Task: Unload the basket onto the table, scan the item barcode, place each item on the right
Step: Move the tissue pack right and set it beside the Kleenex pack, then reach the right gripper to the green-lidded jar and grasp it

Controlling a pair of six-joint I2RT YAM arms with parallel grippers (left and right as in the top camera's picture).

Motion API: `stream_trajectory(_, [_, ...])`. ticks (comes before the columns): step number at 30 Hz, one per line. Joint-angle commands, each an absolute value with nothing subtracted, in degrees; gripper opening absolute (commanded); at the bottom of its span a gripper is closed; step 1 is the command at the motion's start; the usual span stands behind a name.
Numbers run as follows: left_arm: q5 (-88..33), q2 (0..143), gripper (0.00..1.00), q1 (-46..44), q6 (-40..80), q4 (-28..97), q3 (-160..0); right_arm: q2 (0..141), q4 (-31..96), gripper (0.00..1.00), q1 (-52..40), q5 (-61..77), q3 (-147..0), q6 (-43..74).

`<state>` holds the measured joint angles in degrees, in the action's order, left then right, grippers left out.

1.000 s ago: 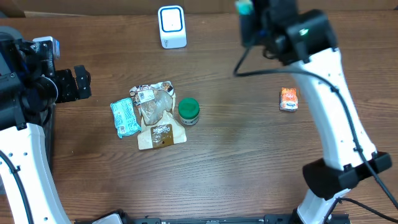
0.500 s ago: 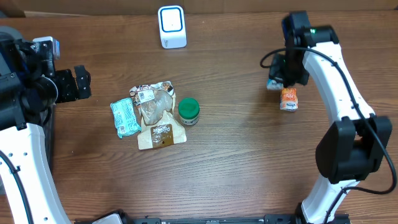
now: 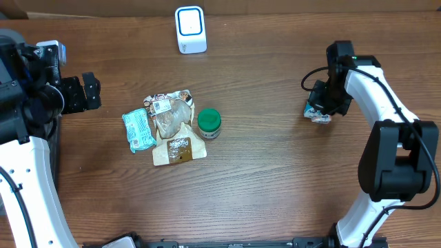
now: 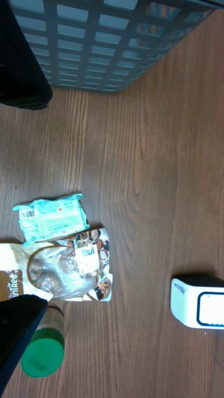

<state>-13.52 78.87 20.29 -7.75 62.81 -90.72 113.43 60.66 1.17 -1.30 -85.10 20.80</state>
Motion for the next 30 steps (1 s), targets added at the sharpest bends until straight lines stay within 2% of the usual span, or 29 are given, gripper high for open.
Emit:
stream_trajectory(1, [-14.24,78.76,1.0,20.23,-9.02,62.81,-91.22,113.25,60.99,0.26,3.2,-0.12,-85.21,21.23])
stream_trajectory(5, [-14.24,78.76,1.0,20.23,-9.02,62.81,-91.22,113.25,63.26,0.34,4.51,0.32,-86.67,21.21])
stream_trajectory(17, [-14.24,78.76,0.99,20.23,-9.02,62.78,-91.22,113.25,76.99,0.41,4.45,1.21,-100.9,18.85])
stream_trajectory(22, [-14.24,78.76,0.99,20.23,-9.02,62.78,-91.22,113.25,77.62,0.41,3.55,15.49,-103.31,12.67])
stream_trajectory(26, [-14.24,78.76,1.0,20.23,-9.02,62.78,-91.22,113.27,74.85,0.41,-0.23,19.4,-102.69,11.64])
stream_trajectory(30, [-14.24,78.76,1.0,20.23,-9.02,62.78,-91.22,113.27,69.73,0.42,-8.6,19.4,-102.69,11.64])
